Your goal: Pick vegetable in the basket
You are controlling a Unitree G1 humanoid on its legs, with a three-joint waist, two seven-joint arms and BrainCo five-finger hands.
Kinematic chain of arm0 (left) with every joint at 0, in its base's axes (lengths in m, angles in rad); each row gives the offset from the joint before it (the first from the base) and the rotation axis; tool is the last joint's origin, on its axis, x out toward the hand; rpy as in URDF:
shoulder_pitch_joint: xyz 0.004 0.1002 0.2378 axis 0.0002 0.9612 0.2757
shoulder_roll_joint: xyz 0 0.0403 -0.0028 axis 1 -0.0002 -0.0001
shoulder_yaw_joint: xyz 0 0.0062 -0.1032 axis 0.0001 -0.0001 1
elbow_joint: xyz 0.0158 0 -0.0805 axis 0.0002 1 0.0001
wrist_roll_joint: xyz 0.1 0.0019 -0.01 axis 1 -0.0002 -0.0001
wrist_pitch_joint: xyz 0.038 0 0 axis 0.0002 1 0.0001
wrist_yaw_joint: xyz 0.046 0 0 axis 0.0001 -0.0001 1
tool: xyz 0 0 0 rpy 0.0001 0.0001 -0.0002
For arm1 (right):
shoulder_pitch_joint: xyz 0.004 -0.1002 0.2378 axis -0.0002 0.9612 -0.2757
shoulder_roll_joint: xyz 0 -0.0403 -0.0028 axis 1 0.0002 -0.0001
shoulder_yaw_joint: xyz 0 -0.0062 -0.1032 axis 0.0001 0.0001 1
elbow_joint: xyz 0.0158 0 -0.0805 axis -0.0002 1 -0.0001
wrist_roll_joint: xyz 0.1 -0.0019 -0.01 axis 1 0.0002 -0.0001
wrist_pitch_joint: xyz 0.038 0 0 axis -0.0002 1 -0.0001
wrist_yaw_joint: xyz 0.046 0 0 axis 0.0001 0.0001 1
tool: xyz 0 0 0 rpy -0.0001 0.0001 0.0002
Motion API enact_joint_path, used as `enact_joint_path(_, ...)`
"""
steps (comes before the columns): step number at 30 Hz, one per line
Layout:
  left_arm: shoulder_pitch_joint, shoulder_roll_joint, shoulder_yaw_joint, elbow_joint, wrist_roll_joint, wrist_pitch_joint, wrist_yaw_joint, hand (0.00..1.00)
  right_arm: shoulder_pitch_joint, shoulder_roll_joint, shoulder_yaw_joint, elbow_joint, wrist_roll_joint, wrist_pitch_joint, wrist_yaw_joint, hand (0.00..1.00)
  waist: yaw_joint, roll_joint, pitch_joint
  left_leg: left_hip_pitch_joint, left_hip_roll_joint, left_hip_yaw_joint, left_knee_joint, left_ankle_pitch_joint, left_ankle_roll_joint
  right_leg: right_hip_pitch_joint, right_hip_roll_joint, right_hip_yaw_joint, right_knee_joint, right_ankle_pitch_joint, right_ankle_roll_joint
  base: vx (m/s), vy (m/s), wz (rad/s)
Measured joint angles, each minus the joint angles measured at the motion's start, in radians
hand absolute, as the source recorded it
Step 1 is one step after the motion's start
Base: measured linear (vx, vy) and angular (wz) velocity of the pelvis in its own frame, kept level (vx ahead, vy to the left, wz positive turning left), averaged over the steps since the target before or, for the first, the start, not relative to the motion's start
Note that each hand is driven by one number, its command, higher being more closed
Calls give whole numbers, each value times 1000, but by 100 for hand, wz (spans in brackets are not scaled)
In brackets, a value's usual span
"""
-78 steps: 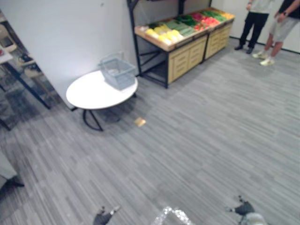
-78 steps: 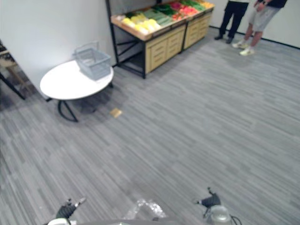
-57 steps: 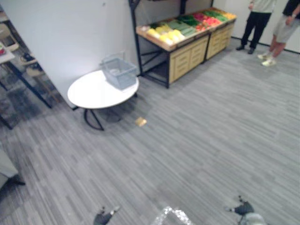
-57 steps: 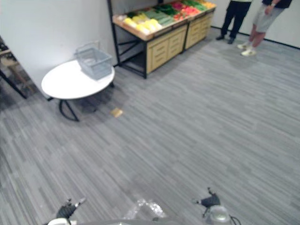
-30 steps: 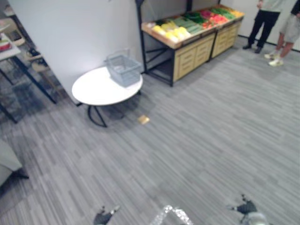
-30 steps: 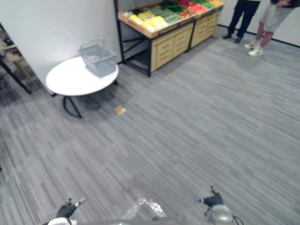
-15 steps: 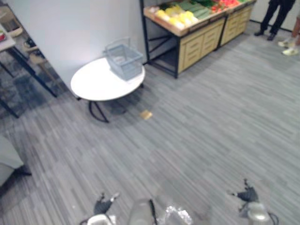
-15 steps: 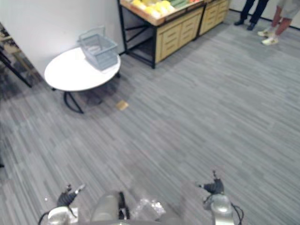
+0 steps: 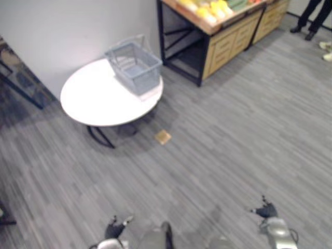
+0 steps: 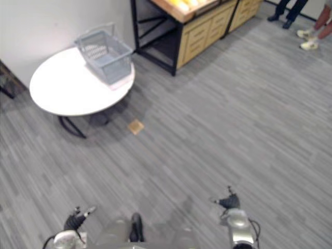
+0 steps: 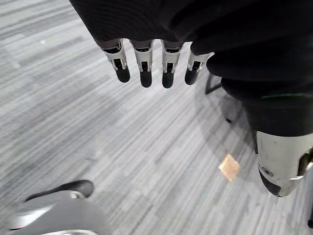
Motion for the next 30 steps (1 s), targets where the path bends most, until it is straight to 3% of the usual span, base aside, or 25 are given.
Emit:
enact_joint_path(1, -8, 3, -14, -2, 0, -2, 0, 0, 6, 0, 2, -2, -13, 0, 0, 0, -16, 12, 1, 64, 2, -35, -53, -1, 0, -61, -11, -73, -9, -52, -80, 452, 0, 61)
enact_joint_path(3, -28, 16, -24, -1, 0, -5, -1, 0, 24, 1, 0, -7, -16, 1, 0, 0, -41, 29, 8, 127, 11, -97, -90, -25, -10, -139, 0, -124, -145, -128, -114, 506, -114, 87)
enact_joint_path(4, -40, 26, -23, 1, 0, -6, -1, 0, 32, 1, -3, -7, -16, 3, -1, 0, -51, 32, 12, 153, 30, -131, -86, -49, -29, -166, 31, -109, -327, -143, -132, 544, -265, 111)
enact_joint_path(5, -51, 33, -23, 2, 1, -7, -2, 0, 47, 0, -16, -16, -16, 5, -2, 0, -57, 35, 12, 163, 50, -171, -73, -79, -59, -171, 60, -78, -554, -129, -124, 444, -266, 105)
enact_joint_path(6, -58, 36, -22, 2, 2, -7, -2, 0, 55, 1, -27, -27, -16, 6, -2, 0, -61, 32, 11, 169, 57, -190, -67, -98, -73, -173, 66, -53, -675, -111, -120, 476, -328, 102)
enact_joint_path(7, -68, 40, -15, 6, 4, -7, -3, 0, 62, -3, -47, -48, -16, 6, -4, 0, -64, 27, 12, 185, 68, -228, -53, -136, -100, -178, 67, -11, -819, 3, -117, 549, -361, 85)
enact_joint_path(8, -71, 20, -15, 27, 12, -6, -3, 0, 57, -26, -67, -58, -17, 8, -6, 0, -69, 69, 3, 200, 117, -260, -46, -158, -121, -158, 111, -33, -817, 44, -102, 570, -338, 63)
enact_joint_path(9, -69, 16, -15, 29, 13, -7, -7, 0, 53, -27, -79, -78, -17, 11, -6, 0, -56, 85, -2, 194, 129, -261, -39, -145, -126, -162, 125, -36, -795, 27, -121, 565, -303, 30)
enact_joint_path(10, -69, 19, -13, 28, 20, -8, -10, 0, 45, -26, -87, -141, -19, 13, -8, 0, -47, 85, 2, 185, 134, -268, 9, -112, -142, -189, 125, -42, -693, -34, -129, 533, -293, 25)
enact_joint_path(11, -61, 12, -9, 27, 22, -9, -11, 0, 51, -27, -86, -199, -36, 15, -7, 0, -51, 97, 5, 163, 149, -284, 133, -105, -152, -159, 127, -70, -641, -106, -143, 635, -366, 54)
enact_joint_path(12, -58, -1, -3, 12, 22, -10, -11, 0, 64, -26, -76, -260, -55, 15, -8, 0, -45, 106, 10, 90, 173, -297, 367, -61, -177, -97, 133, -110, -628, -158, -164, 521, -310, 57)
enact_joint_path(13, -53, -6, -2, 4, 22, -10, -11, 0, 68, -26, -72, -275, -55, 16, -9, 0, -44, 106, 12, 64, 183, -302, 441, -38, -178, -78, 134, -122, -630, -168, -168, 489, -252, 59)
enact_joint_path(14, -29, -25, -7, -27, 22, -17, -12, 0, 69, -25, -57, -336, -55, 16, -10, 0, -38, 109, 22, -45, 212, -327, 709, 6, -187, 0, 153, -152, -653, -191, -184, 440, -200, 27)
enact_joint_path(15, -6, -35, -14, -36, 21, -20, -12, 0, 57, -23, -35, -396, -55, 16, -32, 0, -18, 113, 26, -133, 233, -307, 884, 1, -179, 72, 175, -158, -701, -200, -199, 420, -170, 18)
enact_joint_path(17, 19, -36, -15, -37, 20, -20, -11, 0, 26, -19, -8, -448, -62, 3, -54, 0, 14, 92, 34, -224, 232, -261, 931, -14, -149, 157, 176, -148, -772, -214, -223, 357, -123, -13)
enact_joint_path(19, 44, -37, -15, -35, 19, -20, -9, 0, -23, -24, 11, -461, -106, -1, -76, 0, 31, 83, 36, -286, 225, -211, 807, -29, -131, 224, 169, -141, -841, -218, -230, 345, -52, -12)
enact_joint_path(22, 72, -38, -12, 8, 20, -20, -4, 0, -116, -54, 57, -462, -171, -2, -96, 0, 46, 80, 38, -298, 174, -96, 388, -17, -134, 309, 130, -128, -938, -212, -203, 434, 121, -10)
enact_joint_path(23, 76, -40, -11, 23, 20, -20, 0, 0, -158, -81, 90, -462, -196, -2, -110, 0, 46, 84, 35, -293, 148, -38, 189, 60, -127, 335, 113, -131, -974, -217, -179, 446, 190, 5)
enact_joint_path(24, 81, -45, -8, 30, 21, -21, 1, 0, -179, -99, 104, -460, -214, -3, -117, 0, 47, 94, 31, -285, 140, -8, 94, 117, -126, 348, 113, -133, -985, -223, -167, 481, 217, 3)
enact_joint_path(25, 73, -48, 6, 46, 26, -21, 3, 0, -231, -117, 135, -439, -247, -5, -128, 0, 64, 96, 39, -251, 115, 27, 33, 240, -48, 386, 101, -124, -995, -245, -134, 564, 255, 23)
enact_joint_path(26, 60, -47, 18, 49, 38, -23, 8, 0, -282, -132, 167, -417, -255, -4, -132, 0, 68, 60, 38, -240, 74, 42, 27, 233, -34, 399, 64, -124, -1004, -244, -135, 463, 197, 35)
enact_joint_path(29, 42, -72, 14, 48, 57, -28, 7, 0, -428, -191, 210, -371, -334, -9, -135, 0, 81, 46, 41, -243, 22, 53, 100, 162, 37, 454, 24, -121, -1002, -215, -122, 385, 168, 64)
enact_joint_path(30, 43, -75, 13, 49, 57, -28, 7, 0, -453, -198, 217, -363, -343, -10, -136, 0, 94, 46, 41, -232, 16, 63, 98, 150, 37, 453, 20, -117, -978, -209, -119, 320, 149, 40)
